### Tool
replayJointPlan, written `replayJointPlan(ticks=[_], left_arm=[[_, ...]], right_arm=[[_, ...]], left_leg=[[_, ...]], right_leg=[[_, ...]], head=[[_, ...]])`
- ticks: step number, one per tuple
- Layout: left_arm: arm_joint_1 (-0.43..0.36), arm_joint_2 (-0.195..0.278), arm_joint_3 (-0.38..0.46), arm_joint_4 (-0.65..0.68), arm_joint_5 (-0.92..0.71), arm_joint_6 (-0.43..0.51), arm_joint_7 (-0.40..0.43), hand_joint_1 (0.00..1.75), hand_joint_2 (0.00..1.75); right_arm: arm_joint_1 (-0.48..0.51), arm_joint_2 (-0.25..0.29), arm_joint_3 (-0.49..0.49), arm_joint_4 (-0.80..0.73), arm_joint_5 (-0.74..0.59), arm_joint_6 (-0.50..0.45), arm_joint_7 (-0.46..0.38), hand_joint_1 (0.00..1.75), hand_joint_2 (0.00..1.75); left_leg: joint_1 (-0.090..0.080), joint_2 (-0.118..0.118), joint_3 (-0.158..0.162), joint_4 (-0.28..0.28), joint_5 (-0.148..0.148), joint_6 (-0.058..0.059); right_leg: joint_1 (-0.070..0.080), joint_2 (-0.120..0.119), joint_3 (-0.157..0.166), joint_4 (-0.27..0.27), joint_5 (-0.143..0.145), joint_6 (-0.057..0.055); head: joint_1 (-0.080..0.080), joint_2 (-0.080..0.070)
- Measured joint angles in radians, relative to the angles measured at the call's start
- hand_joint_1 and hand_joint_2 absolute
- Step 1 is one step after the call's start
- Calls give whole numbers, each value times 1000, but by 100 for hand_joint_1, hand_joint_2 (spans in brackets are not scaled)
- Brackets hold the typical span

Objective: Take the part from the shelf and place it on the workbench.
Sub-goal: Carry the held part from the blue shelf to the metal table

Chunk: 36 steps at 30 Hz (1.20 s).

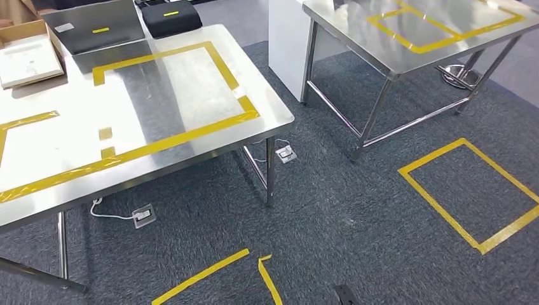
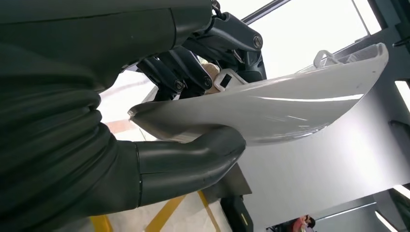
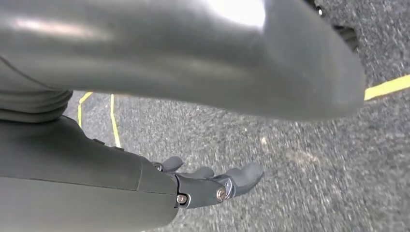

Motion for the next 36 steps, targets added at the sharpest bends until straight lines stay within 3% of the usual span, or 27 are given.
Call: replayJointPlan(ticks=[2,5,7,8,9,11,13,16,18,21,23,24,26,28,29,32,33,34,36], left_arm=[[-9,3,0,5,0,-8,-1,175,175],[-24,4,-2,19,0,-16,-2,175,175],[-26,4,-6,28,0,-16,-2,175,175],[-26,4,-7,32,0,-17,-2,175,175],[-26,4,-8,35,0,-17,-2,175,175],[-26,4,-9,41,1,-17,-4,175,175],[-26,5,-11,48,3,-17,-5,175,175],[-23,10,-13,49,4,-17,-7,175,175],[-22,13,-13,47,6,-17,-10,175,175],[-14,16,-13,43,10,-16,-13,175,175],[-7,16,-13,42,11,-16,-14,175,175],[-4,16,-13,42,12,-16,-14,175,175],[-1,16,-13,39,14,-14,-14,175,175],[5,15,-13,34,16,-11,-14,175,175],[11,14,-12,31,17,-10,-13,175,175],[26,18,-8,22,18,-7,-9,175,175],[27,19,-7,21,18,-7,-8,175,175],[28,20,-6,20,18,-7,-7,175,175],[32,20,-6,21,17,-8,-5,175,175]], right_arm=[[-1,1,-1,0,-1,-1,0,0,0],[-3,2,-2,0,-4,-2,0,0,0],[-3,2,-3,0,-4,-2,0,0,0],[-3,2,-3,0,-4,-2,0,0,0],[-2,2,-4,0,-4,-2,0,0,0],[-1,4,-4,0,-3,-2,0,0,0],[-3,4,-4,0,-2,-4,1,0,0],[-5,4,-4,0,-1,-4,-1,0,0],[-6,4,-4,0,0,-3,-5,0,0],[-6,4,-4,0,2,-1,-7,0,0],[-3,4,-4,0,2,0,-7,0,0],[-2,4,-4,0,2,0,-7,0,0],[0,4,-4,0,3,0,-7,0,0],[1,4,-4,0,6,0,-7,0,0],[1,4,-4,0,7,0,-7,0,0],[0,4,-4,0,8,1,-7,0,0],[-1,4,-4,0,8,1,-7,0,0],[-1,4,-4,0,9,1,-7,0,0],[-3,4,-4,0,9,1,-6,0,0]], left_leg=[[2,3,-14,42,0,-10],[8,7,-123,203,-40,-28],[13,8,-189,262,-75,-36],[16,8,-201,250,-69,-38],[18,9,-199,209,-39,-40],[21,13,-177,87,67,-42],[20,19,-162,17,122,-29],[20,17,-151,10,117,-1],[23,14,-137,9,107,10],[22,13,-117,8,85,18],[20,11,-95,8,65,18],[20,10,-82,8,55,16],[19,9,-54,8,32,12],[16,8,-31,8,10,3],[15,7,-24,9,4,-3],[14,7,-12,18,-2,-21],[15,8,-21,38,-8,-25],[15,9,-41,75,-22,-27],[17,10,-112,188,-65,-33]], right_leg=[[-5,0,23,-7,-7,-9],[-9,0,53,-10,-30,-18],[-11,1,74,-9,-50,-17],[-13,1,88,-9,-61,-15],[-15,2,104,-9,-73,-12],[-18,2,133,-6,-98,-4],[-16,1,145,-4,-120,10],[-13,0,153,7,-133,30],[-14,-1,124,71,-142,39],[-16,-2,-4,253,-199,49],[-15,-2,-62,292,-220,48],[-15,-2,-69,268,-203,45],[-12,-2,-47,142,-98,33],[-6,-1,-24,42,-19,20],[-4,-1,-19,24,-5,15],[-6,-1,2,17,-11,-4],[-8,-1,11,13,-14,-10],[-9,-1,20,9,-16,-16],[-9,-1,31,7,-25,-22]], head=[[-2,0],[-5,0],[-5,0],[-5,0],[-5,0],[-7,0],[-11,0],[-11,0],[-10,0],[-7,0],[-6,0],[-6,0],[-6,0],[-8,0],[-9,0],[-10,0],[-11,0],[-13,0],[-15,0]])
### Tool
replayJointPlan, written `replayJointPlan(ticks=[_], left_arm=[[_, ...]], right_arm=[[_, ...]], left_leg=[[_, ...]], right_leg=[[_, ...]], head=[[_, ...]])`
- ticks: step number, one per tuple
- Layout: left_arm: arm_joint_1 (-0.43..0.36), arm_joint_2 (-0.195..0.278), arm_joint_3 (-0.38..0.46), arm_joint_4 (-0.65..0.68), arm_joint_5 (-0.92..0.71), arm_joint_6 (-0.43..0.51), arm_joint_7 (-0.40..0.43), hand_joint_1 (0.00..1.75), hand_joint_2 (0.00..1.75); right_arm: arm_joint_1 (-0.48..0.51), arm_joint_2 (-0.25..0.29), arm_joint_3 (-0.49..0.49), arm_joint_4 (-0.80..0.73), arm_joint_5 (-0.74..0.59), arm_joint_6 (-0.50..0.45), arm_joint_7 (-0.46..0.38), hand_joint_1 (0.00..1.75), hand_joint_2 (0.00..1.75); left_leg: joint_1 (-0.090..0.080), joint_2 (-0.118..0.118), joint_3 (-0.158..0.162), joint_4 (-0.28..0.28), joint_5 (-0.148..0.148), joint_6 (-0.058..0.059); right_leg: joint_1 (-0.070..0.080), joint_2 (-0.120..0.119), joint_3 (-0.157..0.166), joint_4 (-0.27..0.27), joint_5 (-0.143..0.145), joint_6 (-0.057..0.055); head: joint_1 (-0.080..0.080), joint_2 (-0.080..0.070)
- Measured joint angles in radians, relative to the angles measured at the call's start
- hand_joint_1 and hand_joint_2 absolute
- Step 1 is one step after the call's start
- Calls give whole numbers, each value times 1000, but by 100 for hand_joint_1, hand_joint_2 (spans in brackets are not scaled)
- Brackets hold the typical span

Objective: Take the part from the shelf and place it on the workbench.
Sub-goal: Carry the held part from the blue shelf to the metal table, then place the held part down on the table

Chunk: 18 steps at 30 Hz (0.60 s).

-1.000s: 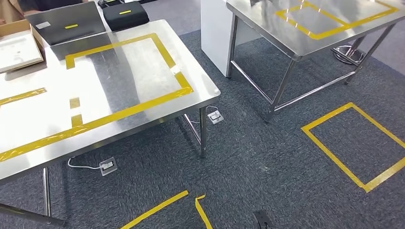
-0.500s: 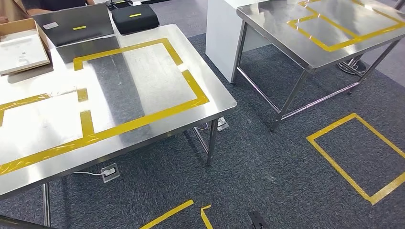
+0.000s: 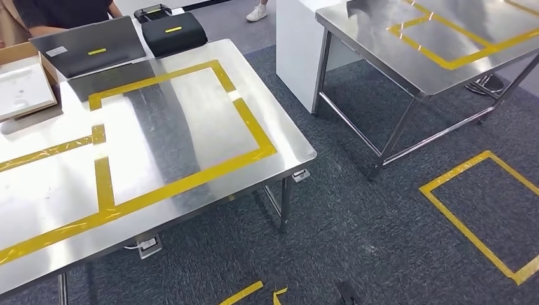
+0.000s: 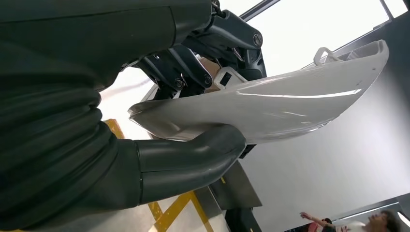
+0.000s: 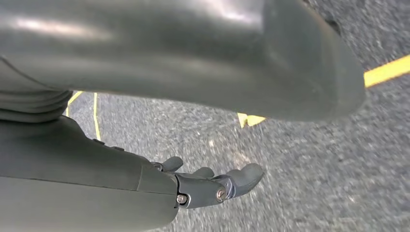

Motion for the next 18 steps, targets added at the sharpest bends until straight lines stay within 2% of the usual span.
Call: replayJointPlan(ticks=[1,2,3,5,6,7,9,11,13,14,16,18], left_arm=[[3,-1,0,2,-3,-3,1,175,175],[6,-2,-1,5,-9,-8,2,175,175],[6,-5,-2,11,-20,-17,3,175,175],[-11,-16,-9,41,-57,-35,4,175,175],[-24,-26,-15,64,-77,-40,2,175,175],[-39,-36,-21,89,-94,-42,-1,175,175],[-57,-53,-32,128,-111,-42,-9,175,175],[-69,-65,-40,153,-119,-42,-11,175,175],[-87,-81,-48,182,-147,-39,-8,175,175],[-106,-94,-56,209,-180,-28,-7,175,175],[-175,-137,-88,316,-294,35,-35,175,175],[-270,-197,-141,481,-419,128,-75,175,175]], right_arm=[[-1,0,0,0,0,0,1,0,0],[-1,0,0,0,1,0,2,0,0],[-1,0,0,0,1,0,4,0,0],[-1,1,0,0,2,-1,5,0,0],[-1,1,0,0,2,-1,5,0,0],[-3,2,0,0,2,-1,5,0,0],[-8,3,0,0,2,-1,5,0,0],[-9,3,-1,0,2,-1,5,0,0],[-9,3,-1,0,2,-1,5,0,0],[-9,3,-2,0,2,-1,4,0,0],[-10,3,-4,0,-2,-1,4,0,0],[-13,2,-8,0,-6,-2,4,0,0]], left_leg=[[0,0,-37,48,-17,-3],[1,0,-64,70,-17,-5],[1,0,-74,59,6,-6],[-1,0,-50,-53,100,2],[-4,0,-33,-110,132,7],[-7,1,-19,-153,146,13],[-12,1,-10,-180,148,20],[-11,1,-7,-186,163,20],[-12,0,-7,-187,163,20],[-12,0,-6,-186,163,23],[-13,-4,-6,-186,163,29],[-13,-10,-6,-186,164,33]], right_leg=[[1,1,4,1,-5,-1],[2,2,9,2,-11,-2],[3,3,16,2,-17,-1],[5,4,31,3,-29,1],[6,4,38,3,-33,4],[7,4,40,4,-36,7],[8,4,37,6,-40,14],[10,5,36,6,-42,11],[10,5,38,2,-41,7],[9,4,39,-1,-41,10],[7,1,42,-6,-41,17],[6,-4,46,-9,-40,23]], head=[[0,0],[0,0],[0,0],[0,0],[0,0],[-1,0],[-1,0],[0,0],[0,0],[0,0],[0,0],[0,0]])
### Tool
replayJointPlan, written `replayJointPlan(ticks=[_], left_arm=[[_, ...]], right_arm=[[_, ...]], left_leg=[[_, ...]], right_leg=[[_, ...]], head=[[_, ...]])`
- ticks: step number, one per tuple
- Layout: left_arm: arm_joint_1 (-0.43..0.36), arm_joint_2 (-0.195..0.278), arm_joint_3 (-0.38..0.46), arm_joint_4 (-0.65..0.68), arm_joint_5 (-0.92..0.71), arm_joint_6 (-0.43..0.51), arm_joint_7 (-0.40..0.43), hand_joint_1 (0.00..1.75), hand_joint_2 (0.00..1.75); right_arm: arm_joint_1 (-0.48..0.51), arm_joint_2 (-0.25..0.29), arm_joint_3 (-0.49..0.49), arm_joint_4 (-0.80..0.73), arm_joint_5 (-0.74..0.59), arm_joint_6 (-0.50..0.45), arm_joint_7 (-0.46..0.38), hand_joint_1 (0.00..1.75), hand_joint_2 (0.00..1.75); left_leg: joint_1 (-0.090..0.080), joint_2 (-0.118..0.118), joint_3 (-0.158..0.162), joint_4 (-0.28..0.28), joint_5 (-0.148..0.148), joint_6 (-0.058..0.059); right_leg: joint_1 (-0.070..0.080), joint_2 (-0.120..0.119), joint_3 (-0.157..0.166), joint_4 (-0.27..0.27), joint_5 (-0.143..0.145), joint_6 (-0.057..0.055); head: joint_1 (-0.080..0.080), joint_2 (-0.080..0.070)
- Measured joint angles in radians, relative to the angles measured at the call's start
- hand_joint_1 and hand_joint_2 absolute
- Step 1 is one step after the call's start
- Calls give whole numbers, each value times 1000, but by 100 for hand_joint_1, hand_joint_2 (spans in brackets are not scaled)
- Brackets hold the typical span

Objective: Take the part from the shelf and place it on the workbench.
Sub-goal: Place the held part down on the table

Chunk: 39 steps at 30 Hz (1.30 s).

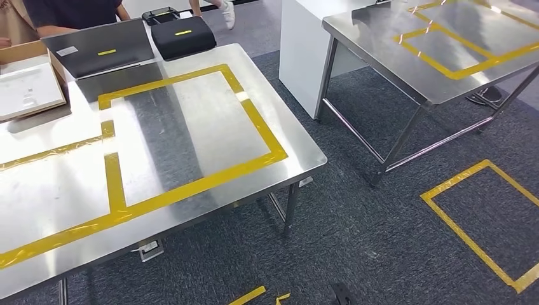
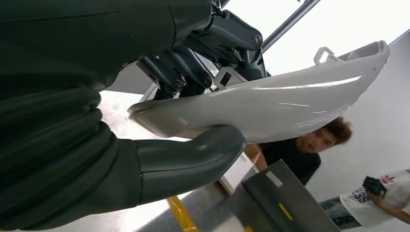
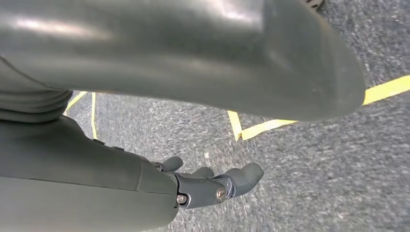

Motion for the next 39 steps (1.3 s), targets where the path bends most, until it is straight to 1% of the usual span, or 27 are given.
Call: replayJointPlan(ticks=[2,4,6,8,11,13,16,20,23,25,27,30,32,37,39], left_arm=[[-80,-56,-60,155,-88,65,-8,175,175],[-133,-115,-118,274,-165,111,20,175,175],[-167,-175,-180,370,-238,154,61,175,175],[-184,-222,-235,441,-284,186,91,175,175],[-192,-266,-287,504,-312,207,107,175,175],[-196,-283,-309,532,-321,210,108,175,175],[-198,-295,-333,562,-335,214,107,175,175],[-196,-299,-351,583,-347,229,106,0,175],[-191,-298,-357,592,-357,255,108,0,175],[-189,-295,-359,596,-358,246,116,0,87],[-188,-290,-359,601,-364,213,134,0,0],[-187,-283,-366,608,-384,171,177,0,0],[-188,-278,-370,610,-384,159,199,0,0],[-196,-266,-371,606,-370,172,219,0,0],[-203,-261,-371,601,-371,193,216,0,0]], right_arm=[[-3,-3,-4,0,-4,-3,2,0,0],[-2,-6,-7,0,-6,-11,11,0,0],[0,-10,-10,0,-6,-20,18,0,0],[2,-13,-13,0,-4,-21,16,0,0],[7,-18,-14,0,-1,-21,13,0,0],[12,-20,-15,0,2,-20,13,0,0],[16,-21,-15,0,11,-16,13,0,0],[17,-22,-15,0,22,-10,13,0,0],[17,-23,-14,0,36,2,15,0,0],[18,-23,-12,0,43,7,14,0,0],[19,-23,-8,0,47,8,13,0,0],[22,-24,-5,0,48,10,5,0,0],[23,-24,-5,0,47,9,-5,0,0],[25,-24,-5,0,47,5,-20,0,0],[26,-24,-5,0,44,3,-19,0,0]], left_leg=[[-1,-2,0,0,1,2],[-3,0,0,0,1,4],[-5,1,0,1,2,5],[-6,3,0,1,2,6],[-6,8,0,1,2,6],[-6,9,0,0,2,6],[-6,9,1,-1,2,6],[-6,9,1,-3,2,5],[-6,9,1,-3,3,5],[-6,9,1,-4,3,5],[-5,9,1,-4,3,5],[-5,9,1,-4,3,4],[-4,9,1,-4,3,4],[-4,9,1,-4,3,4],[-4,9,1,-4,3,4]], right_leg=[[-1,-1,2,-1,2,4],[-3,1,2,-2,4,8],[-5,2,2,-2,6,11],[-6,4,1,-2,7,12],[-6,8,0,-2,7,13],[-6,9,-1,-2,7,13],[-6,8,-1,-2,7,13],[-4,8,-2,-1,7,13],[-4,8,-2,-1,7,12],[-4,8,-2,0,6,11],[-4,8,-2,0,6,11],[-4,7,-2,0,6,11],[-4,7,-3,0,6,11],[-4,7,-3,0,6,11],[-4,7,-3,0,6,11]], head=[[0,0],[0,0],[0,0],[0,0],[0,0],[0,0],[-1,0],[-1,0],[-1,0],[-1,0],[-1,0],[-1,0],[0,0],[-1,0],[-1,0]])
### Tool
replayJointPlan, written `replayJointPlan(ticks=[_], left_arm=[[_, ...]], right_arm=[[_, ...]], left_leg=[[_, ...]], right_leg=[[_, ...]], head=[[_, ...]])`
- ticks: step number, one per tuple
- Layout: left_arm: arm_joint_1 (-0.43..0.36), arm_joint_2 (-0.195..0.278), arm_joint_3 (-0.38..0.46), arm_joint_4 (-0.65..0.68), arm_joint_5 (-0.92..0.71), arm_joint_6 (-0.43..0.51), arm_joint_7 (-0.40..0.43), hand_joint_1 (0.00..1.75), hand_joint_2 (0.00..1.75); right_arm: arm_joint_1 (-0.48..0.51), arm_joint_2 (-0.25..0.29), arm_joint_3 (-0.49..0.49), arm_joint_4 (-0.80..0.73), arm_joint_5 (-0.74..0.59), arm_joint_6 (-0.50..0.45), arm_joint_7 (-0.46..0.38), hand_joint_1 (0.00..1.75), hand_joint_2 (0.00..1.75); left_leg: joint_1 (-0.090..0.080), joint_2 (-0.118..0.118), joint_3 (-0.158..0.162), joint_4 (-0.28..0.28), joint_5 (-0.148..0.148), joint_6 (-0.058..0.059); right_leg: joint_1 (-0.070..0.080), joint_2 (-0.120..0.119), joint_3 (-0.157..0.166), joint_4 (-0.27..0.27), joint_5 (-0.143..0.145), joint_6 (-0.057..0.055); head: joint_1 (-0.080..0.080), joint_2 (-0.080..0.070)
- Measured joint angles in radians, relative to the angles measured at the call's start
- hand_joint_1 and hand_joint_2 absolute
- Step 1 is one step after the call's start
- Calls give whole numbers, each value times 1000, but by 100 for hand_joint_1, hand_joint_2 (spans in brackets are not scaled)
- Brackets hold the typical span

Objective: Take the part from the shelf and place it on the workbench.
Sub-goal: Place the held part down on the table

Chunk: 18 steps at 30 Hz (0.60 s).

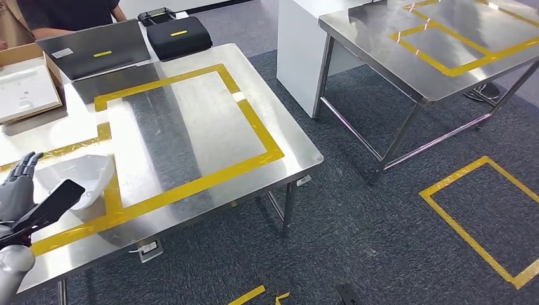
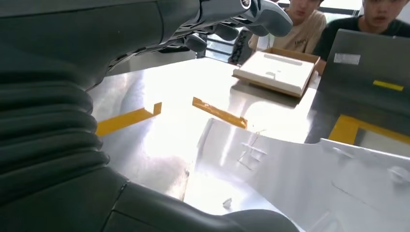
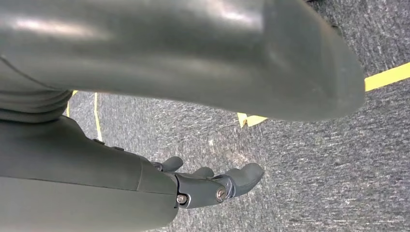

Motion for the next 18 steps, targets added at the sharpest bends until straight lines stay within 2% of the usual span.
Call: replayJointPlan(ticks=[1,3,5,6,8,9,10,11,13,14,15,16,18], left_arm=[[-5,2,0,-6,2,16,-7,0,0],[-20,7,5,-25,18,49,-38,0,0],[-41,7,16,-62,37,67,-73,0,0],[-51,7,21,-89,39,69,-81,0,0],[-64,8,27,-144,33,70,-77,0,0],[-65,9,28,-169,28,70,-72,0,0],[-64,10,29,-189,24,71,-71,0,0],[-62,11,29,-210,18,77,-73,0,0],[-58,15,29,-251,-1,95,-83,0,0],[-54,20,29,-277,-13,104,-85,0,0],[-48,26,29,-304,-24,110,-83,0,0],[-40,32,28,-334,-37,116,-76,0,0],[-17,41,25,-385,-61,123,-59,0,0]], right_arm=[[0,0,0,0,-3,-3,1,0,0],[1,3,0,0,-12,-11,4,0,0],[2,6,-1,0,-22,-20,7,0,0],[1,6,-2,0,-26,-23,9,0,0],[2,9,-3,0,-30,-26,12,0,0],[2,9,-3,0,-31,-27,13,0,0],[2,10,-4,0,-31,-27,13,0,0],[2,10,-6,0,-32,-27,13,0,0],[1,11,-9,0,-33,-28,10,0,0],[0,16,-10,1,-33,-28,6,0,0],[-1,19,-11,1,-33,-28,3,0,0],[-2,23,-11,1,-33,-28,-2,0,0],[-3,25,-12,0,-34,-27,-9,0,0]], left_leg=[[0,0,0,0,0,0],[2,0,4,-8,7,8],[8,3,13,-29,21,18],[12,5,16,-38,27,21],[15,6,12,-40,31,21],[18,6,8,-38,33,19],[22,6,3,-34,34,15],[28,6,-3,-27,34,8],[45,5,-21,-4,32,-14],[50,4,-32,10,29,-27],[51,2,-40,21,27,-40],[50,1,-45,26,28,-51],[49,0,-48,20,37,-65]], right_leg=[[0,0,0,0,0,0],[1,-1,1,0,2,7],[3,-3,-11,31,-17,19],[3,-3,-28,72,-43,24],[-9,-3,-79,186,-105,36],[-18,-4,-101,234,-124,43],[-27,-4,-110,254,-125,52],[-36,-4,-102,239,-108,62],[-54,-4,-47,129,-54,86],[-59,-1,-27,82,-35,94],[-61,3,-18,58,-27,90],[-60,7,-23,57,-28,81],[-56,8,-34,69,-22,49]], head=[[0,0],[0,0],[2,0],[3,0],[6,0],[7,0],[7,0],[7,0],[8,0],[12,0],[15,0],[17,0],[17,0]])
